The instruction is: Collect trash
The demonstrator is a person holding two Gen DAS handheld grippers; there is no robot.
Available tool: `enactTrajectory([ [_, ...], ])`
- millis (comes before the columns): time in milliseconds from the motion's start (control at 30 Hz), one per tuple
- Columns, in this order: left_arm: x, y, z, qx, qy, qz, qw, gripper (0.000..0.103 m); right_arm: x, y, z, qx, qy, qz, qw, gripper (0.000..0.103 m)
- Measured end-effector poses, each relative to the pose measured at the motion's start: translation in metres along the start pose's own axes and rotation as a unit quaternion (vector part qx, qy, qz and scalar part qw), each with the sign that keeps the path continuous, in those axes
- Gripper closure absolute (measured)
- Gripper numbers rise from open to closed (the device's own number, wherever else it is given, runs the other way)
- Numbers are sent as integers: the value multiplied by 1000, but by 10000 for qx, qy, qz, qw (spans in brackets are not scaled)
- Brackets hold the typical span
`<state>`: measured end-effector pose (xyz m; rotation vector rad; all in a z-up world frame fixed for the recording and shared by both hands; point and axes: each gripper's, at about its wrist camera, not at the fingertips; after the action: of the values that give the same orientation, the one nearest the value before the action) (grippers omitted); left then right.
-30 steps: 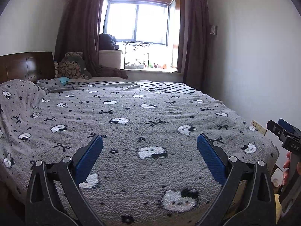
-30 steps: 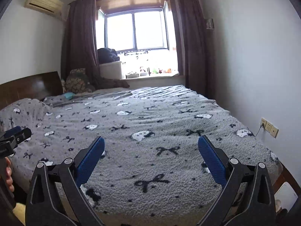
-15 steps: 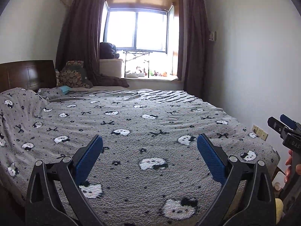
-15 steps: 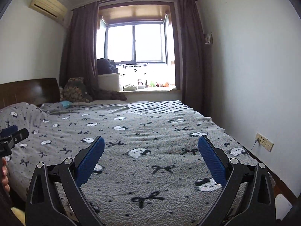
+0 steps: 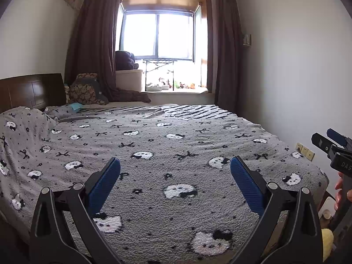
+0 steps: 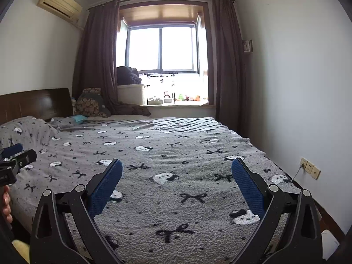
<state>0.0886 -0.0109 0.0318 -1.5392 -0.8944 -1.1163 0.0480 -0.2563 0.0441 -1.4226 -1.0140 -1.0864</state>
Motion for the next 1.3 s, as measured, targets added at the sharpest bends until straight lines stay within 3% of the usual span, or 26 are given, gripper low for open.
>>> enactTrajectory([
  [1300, 2, 1, 0, 47, 70, -9, 10000, 8, 1, 0, 5, 72, 75, 36, 9999, 3],
])
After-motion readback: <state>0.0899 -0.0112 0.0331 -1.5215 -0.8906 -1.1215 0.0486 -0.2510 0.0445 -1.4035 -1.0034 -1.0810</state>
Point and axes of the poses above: each gripper's, at about its wrist camera, not at the fingertips, and y roughly the way its jaws point, z to its left, x to its top, and after that the axes turned 4 degrees about -y, right-handed
